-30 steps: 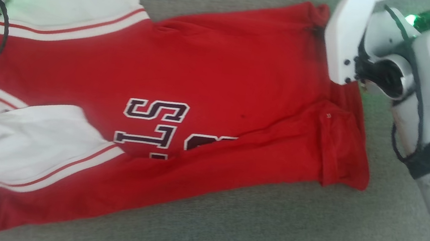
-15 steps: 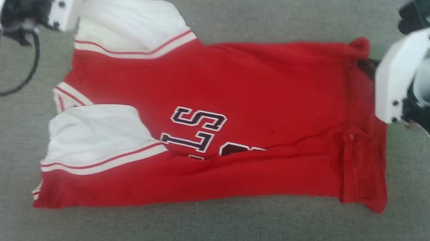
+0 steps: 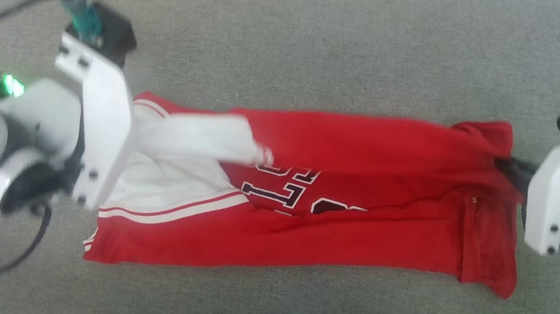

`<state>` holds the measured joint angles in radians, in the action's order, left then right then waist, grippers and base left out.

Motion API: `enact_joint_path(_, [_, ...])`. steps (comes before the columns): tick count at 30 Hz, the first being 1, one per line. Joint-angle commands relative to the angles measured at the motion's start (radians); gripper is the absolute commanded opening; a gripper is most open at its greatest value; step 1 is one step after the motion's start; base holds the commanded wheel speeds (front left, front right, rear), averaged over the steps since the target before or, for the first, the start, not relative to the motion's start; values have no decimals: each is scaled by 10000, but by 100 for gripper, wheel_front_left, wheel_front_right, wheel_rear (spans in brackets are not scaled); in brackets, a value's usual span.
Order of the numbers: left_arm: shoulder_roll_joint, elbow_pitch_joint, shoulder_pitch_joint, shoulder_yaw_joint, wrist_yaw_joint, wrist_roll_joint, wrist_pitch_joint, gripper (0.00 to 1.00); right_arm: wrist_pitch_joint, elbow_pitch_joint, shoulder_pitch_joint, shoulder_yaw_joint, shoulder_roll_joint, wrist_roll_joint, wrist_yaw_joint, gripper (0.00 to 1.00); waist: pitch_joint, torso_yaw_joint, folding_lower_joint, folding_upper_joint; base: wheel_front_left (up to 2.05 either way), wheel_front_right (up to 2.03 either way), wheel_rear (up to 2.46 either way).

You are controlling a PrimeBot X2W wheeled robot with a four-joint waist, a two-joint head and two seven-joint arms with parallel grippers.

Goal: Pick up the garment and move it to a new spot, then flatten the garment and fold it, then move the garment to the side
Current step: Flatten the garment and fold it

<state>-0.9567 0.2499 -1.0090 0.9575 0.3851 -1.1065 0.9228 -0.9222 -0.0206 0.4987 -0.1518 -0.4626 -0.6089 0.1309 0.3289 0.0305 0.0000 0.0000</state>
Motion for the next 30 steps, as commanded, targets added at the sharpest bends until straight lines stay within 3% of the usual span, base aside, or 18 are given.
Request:
enact_joint_path(1, [-127,198,222,25,133,-8,33,0,-119,-188,-315,142,62,120,-4,0,-31,21,0,0,0,0,0])
enact_joint_path(5, [-460,1070,999,122,654,-214,-190,0,-519,-991,-1469,917,461,330,-4,0,-60,47,0,0,0,0,0])
enact_joint_path(8, [-500,1100,1578,223,789,-427,-459,0,-662,-1174,-2111,1296,803,602,-4,0,-43,30,0,0,0,0,0])
enact_joint_path(11, [-336,642,2088,312,703,-586,-815,0,-669,-1012,-2393,1416,1142,750,-4,0,-36,-20,0,0,0,0,0])
enact_joint_path(15, [37,-343,2539,288,216,-833,-1475,0,-473,-448,-2202,1340,1436,899,-2,0,-34,-99,0,0,0,0,0])
enact_joint_path(16, [115,-610,2611,301,68,-872,-1625,0,-431,-245,-2105,1322,1517,901,-2,6,-45,-114,0,0,0,0,0])
enact_joint_path(17, [231,-875,2641,257,-97,-907,-1820,19,-390,-68,-2042,1256,1578,894,-2,12,-63,-126,0,0,0,0,0])
enact_joint_path(18, [352,-1131,2703,221,-209,-999,-1960,32,-324,75,-1958,1205,1564,937,-2,28,-83,-131,0,0,0,0,0])
enact_joint_path(19, [432,-1370,2774,179,-297,-1097,-2064,36,-275,189,-1864,1136,1565,950,-2,76,-107,-136,0,0,0,0,0])
enact_joint_path(20, [453,-1542,2779,185,-422,-1058,-2164,49,-229,273,-1794,1071,1575,910,-2,100,-137,-139,0,0,0,0,0])
enact_joint_path(21, [503,-1688,2772,139,-530,-1007,-2328,100,-156,325,-1723,1010,1535,892,-2,100,-178,-132,0,0,0,0,0])
enact_joint_path(30, [698,-2025,3256,-323,-971,-1091,-3782,100,143,287,-1880,951,1328,485,-2,100,-801,-50,0,0,0,0,0])
